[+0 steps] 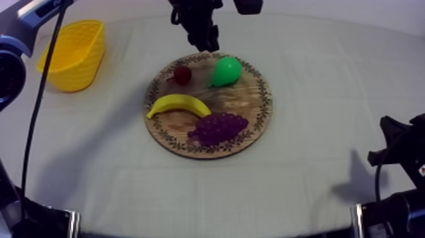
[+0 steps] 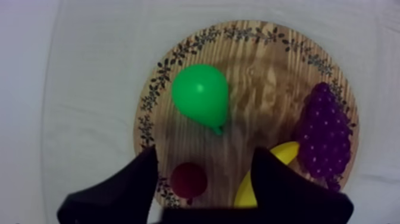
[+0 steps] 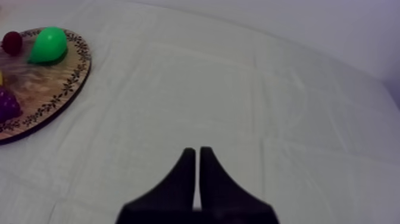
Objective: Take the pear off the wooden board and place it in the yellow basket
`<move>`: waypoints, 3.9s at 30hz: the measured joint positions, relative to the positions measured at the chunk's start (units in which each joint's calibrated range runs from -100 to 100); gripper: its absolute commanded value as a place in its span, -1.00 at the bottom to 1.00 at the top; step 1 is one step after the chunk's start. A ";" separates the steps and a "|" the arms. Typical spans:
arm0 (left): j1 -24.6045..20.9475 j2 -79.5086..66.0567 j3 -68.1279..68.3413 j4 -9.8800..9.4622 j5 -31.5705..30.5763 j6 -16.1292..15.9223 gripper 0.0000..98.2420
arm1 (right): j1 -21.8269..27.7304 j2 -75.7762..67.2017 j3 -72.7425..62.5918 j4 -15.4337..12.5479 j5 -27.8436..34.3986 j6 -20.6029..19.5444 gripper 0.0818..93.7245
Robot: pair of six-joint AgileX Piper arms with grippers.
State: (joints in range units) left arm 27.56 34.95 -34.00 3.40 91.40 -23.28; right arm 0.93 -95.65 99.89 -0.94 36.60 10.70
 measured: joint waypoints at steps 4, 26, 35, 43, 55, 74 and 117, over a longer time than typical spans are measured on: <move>0.00 0.95 -0.68 0.11 0.52 0.68 0.39 | 0.00 0.00 0.00 0.00 0.00 -0.03 -0.99; -0.36 16.83 -13.20 1.72 2.15 1.66 0.60 | 0.00 0.00 0.00 0.00 0.00 0.01 -0.99; -0.32 23.96 -19.58 3.06 4.05 2.12 0.66 | 0.00 0.00 0.00 0.00 0.00 -0.02 -0.99; -0.21 28.94 -25.66 4.01 5.48 2.37 0.69 | 0.00 0.00 0.00 0.00 0.00 -0.06 -0.99; -0.09 34.72 -31.45 4.27 6.64 4.04 0.56 | 0.00 0.00 0.00 0.00 0.00 -0.06 -0.99; -0.08 34.07 -29.46 3.60 6.55 5.33 0.17 | 0.00 0.00 0.00 0.00 0.00 -0.06 -0.99; -1.39 -6.41 6.51 -0.35 3.60 7.93 0.19 | 0.00 0.00 0.00 0.00 0.00 -0.04 -0.99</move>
State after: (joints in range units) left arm 26.17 28.54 -27.48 3.05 95.00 -15.35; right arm 0.93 -95.65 99.89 -0.94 36.60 10.67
